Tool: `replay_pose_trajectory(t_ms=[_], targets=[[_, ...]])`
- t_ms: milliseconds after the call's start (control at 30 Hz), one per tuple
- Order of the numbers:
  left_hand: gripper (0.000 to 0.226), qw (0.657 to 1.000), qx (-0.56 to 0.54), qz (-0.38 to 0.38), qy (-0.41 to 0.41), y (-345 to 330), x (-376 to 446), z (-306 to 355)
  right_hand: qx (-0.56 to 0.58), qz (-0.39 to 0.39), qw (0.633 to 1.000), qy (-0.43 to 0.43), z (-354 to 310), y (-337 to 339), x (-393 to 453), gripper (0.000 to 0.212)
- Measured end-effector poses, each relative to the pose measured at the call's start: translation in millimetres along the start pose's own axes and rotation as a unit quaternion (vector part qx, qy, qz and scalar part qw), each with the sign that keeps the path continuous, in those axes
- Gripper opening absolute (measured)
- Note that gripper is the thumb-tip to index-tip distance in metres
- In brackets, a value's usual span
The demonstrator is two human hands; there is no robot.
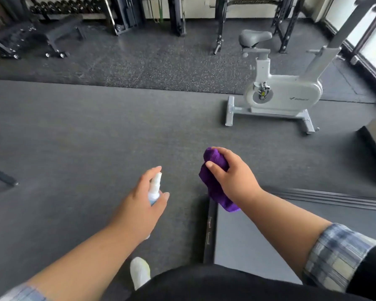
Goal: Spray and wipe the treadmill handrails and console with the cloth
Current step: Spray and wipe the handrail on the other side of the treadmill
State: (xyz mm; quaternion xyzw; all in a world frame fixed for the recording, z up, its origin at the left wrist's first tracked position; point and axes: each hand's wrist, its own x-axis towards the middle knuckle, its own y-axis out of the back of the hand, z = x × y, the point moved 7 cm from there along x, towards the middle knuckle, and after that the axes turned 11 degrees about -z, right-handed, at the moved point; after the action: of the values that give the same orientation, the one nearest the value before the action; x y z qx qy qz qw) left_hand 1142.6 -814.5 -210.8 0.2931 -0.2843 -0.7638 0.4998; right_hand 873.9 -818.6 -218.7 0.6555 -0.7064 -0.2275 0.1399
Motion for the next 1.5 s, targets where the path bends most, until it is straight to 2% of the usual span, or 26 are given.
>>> replay_pose_trajectory(t_ms=[200, 300, 367, 500, 633, 767, 1100, 1333, 1400, 1500], targets=[[0.056, 0.991, 0.035, -0.084, -0.096, 81.7, 156.2, -23.0, 0.015, 0.132, 0.989, -0.069, -35.7, -0.7, 93.8, 0.04], [0.055, 0.976, 0.056, -0.117, -0.176, 118.9, 228.7, 1.0, 0.008, 0.2, 0.975, -0.094, -60.7, 22.9, 127.2, 0.042], [0.057, 0.968, 0.071, -0.114, -0.214, 133.7, 265.5, 21.7, -0.003, 0.226, 0.969, -0.104, -73.6, 38.8, 139.5, 0.042], [0.059, 0.943, 0.076, -0.138, -0.294, 141.1, 334.4, 80.5, -0.042, 0.3, 0.946, -0.116, -95.3, 82.2, 156.5, 0.04], [0.061, 0.92, 0.068, -0.147, -0.357, 121.2, 390.0, 144.6, -0.108, 0.339, 0.926, -0.129, -101.7, 130.1, 173.8, 0.043], [0.061, 0.89, 0.086, -0.184, -0.409, 88.1, 458.1, 214.3, -0.146, 0.362, 0.912, -0.126, -89.1, 183.5, 216.6, 0.034], [0.063, 0.844, 0.127, -0.183, -0.488, 29.7, 639.7, 391.5, -0.137, 0.392, 0.897, -0.153, -25.3, 371.4, 366.5, 0.035], [0.059, 0.848, 0.057, -0.166, -0.5, -13.7, 782.2, 489.4, -0.165, 0.431, 0.867, -0.19, 4.6, 485.4, 431.7, 0.048], [0.059, 0.834, 0.032, -0.178, -0.521, -36.8, 814.6, 524.1, -0.173, 0.457, 0.851, -0.194, 9.6, 520.0, 446.1, 0.052], [0.059, 0.798, -0.001, -0.228, -0.558, -81.6, 852.5, 582.4, -0.146, 0.516, 0.823, -0.186, 18.6, 566.1, 461.1, 0.036]])
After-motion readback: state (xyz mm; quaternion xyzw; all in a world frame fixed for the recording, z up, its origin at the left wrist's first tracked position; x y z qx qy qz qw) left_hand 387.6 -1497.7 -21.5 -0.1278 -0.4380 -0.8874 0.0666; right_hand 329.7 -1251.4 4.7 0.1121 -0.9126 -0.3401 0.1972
